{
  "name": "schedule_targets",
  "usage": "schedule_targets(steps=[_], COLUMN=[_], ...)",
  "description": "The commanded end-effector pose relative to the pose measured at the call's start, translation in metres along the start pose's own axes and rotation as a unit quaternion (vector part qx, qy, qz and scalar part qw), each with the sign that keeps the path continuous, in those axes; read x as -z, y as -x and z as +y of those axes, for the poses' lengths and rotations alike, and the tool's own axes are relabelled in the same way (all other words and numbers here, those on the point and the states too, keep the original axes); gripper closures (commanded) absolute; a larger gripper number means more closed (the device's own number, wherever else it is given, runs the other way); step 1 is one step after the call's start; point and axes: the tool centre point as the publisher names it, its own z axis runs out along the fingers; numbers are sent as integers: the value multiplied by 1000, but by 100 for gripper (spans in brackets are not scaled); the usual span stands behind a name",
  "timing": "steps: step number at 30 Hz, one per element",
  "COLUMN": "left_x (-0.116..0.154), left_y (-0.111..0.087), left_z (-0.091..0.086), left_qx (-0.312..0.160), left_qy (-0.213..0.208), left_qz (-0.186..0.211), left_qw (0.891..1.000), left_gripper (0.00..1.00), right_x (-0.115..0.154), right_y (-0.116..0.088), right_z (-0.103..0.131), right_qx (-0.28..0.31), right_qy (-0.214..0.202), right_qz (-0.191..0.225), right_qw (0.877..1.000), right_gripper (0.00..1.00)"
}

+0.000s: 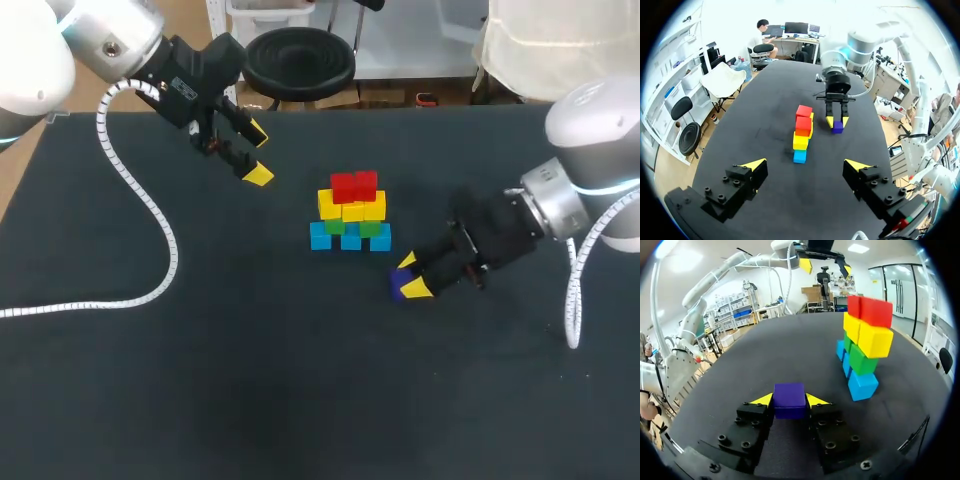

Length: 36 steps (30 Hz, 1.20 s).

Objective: Place the blue cubes, place green cubes on the blue cubes, place the yellow cubes on the green cubes, then place the red cubes on the yellow cubes, and place purple cube on the red cubes.

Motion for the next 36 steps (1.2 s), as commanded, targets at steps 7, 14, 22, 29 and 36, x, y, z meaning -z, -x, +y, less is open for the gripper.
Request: schedule_targets(steps=[7, 14, 22, 29, 36], left_x=[0, 0, 0, 0, 0], left_y=[0, 0, 0, 0, 0], left_z=[-1, -1, -1, -1, -1], left_qx=[1, 1, 1, 1, 1], left_qy=[1, 1, 1, 1, 1], left_qz=[2, 2, 2, 2, 2], left_qw=[1000, 1000, 1000, 1000, 1000], left_gripper=[0, 0, 0, 0, 0], right_x=[25, 37, 44, 51, 50], right_y=[20, 44, 66, 91, 100], right_z=[17, 15, 3, -8, -10], right_qx=[9, 27, 54, 86, 112], right_qy=[-23, -37, -43, -48, -50], right_qz=[13, 35, 46, 53, 53], right_qw=[1000, 998, 997, 994, 991], right_gripper=[100, 100, 100, 100, 100])
